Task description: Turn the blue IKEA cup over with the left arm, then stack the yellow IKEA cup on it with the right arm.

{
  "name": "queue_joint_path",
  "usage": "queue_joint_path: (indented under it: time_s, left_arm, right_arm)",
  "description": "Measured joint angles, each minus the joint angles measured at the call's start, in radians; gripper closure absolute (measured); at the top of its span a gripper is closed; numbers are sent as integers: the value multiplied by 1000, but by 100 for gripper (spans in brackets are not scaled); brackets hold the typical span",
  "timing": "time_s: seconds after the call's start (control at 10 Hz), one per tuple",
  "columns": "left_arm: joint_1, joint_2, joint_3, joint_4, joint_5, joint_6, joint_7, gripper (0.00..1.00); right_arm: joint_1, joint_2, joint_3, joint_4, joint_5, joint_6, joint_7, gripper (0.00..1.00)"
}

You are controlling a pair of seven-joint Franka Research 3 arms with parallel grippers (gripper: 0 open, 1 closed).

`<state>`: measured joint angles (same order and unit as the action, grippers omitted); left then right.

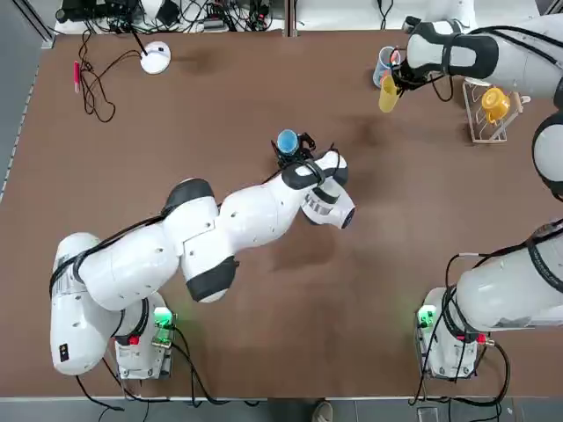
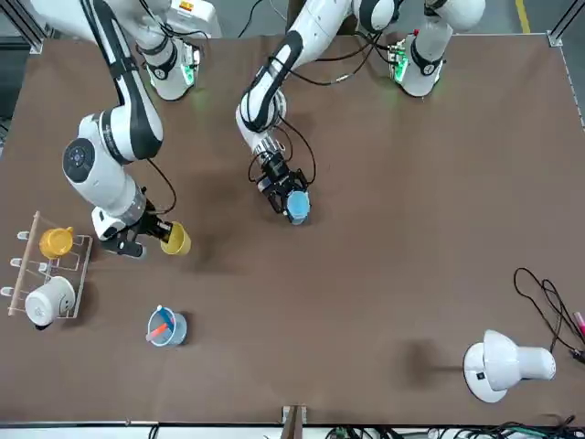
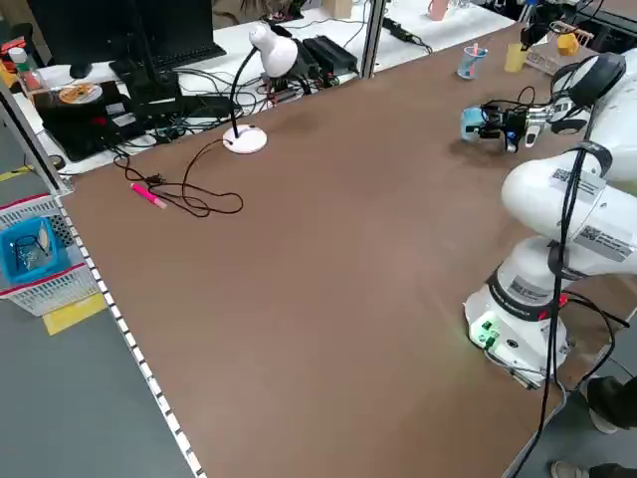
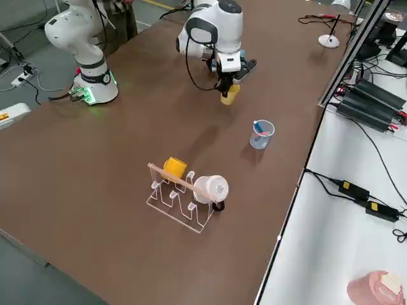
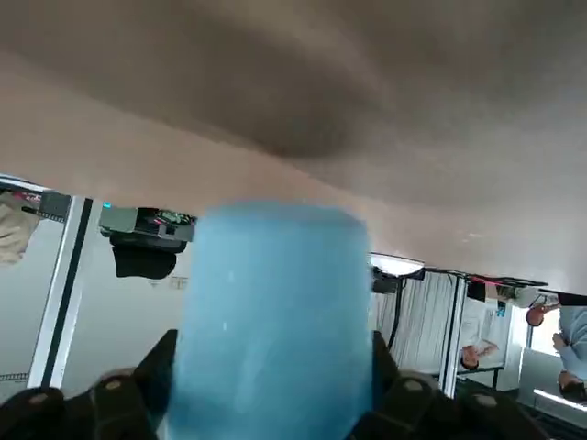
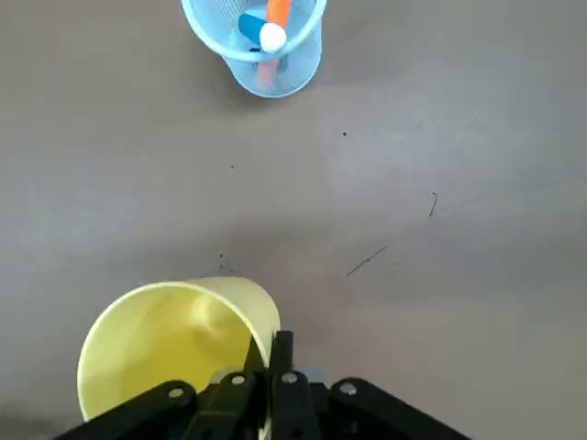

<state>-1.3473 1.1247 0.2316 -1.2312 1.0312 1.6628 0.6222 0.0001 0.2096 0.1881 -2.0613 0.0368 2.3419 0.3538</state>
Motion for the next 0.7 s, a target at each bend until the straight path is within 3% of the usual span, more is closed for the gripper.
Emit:
queue_joint_path:
  time_s: [0.4, 0.7]
  left_arm:
    - [0, 0, 0, 5, 0, 0, -3, 1]
    - [0, -40, 5, 22, -15, -17, -2, 1]
  right_arm:
    - [0, 0, 0, 0, 0, 0, 0, 96]
    - [2, 0, -3, 8, -2, 0, 0, 96]
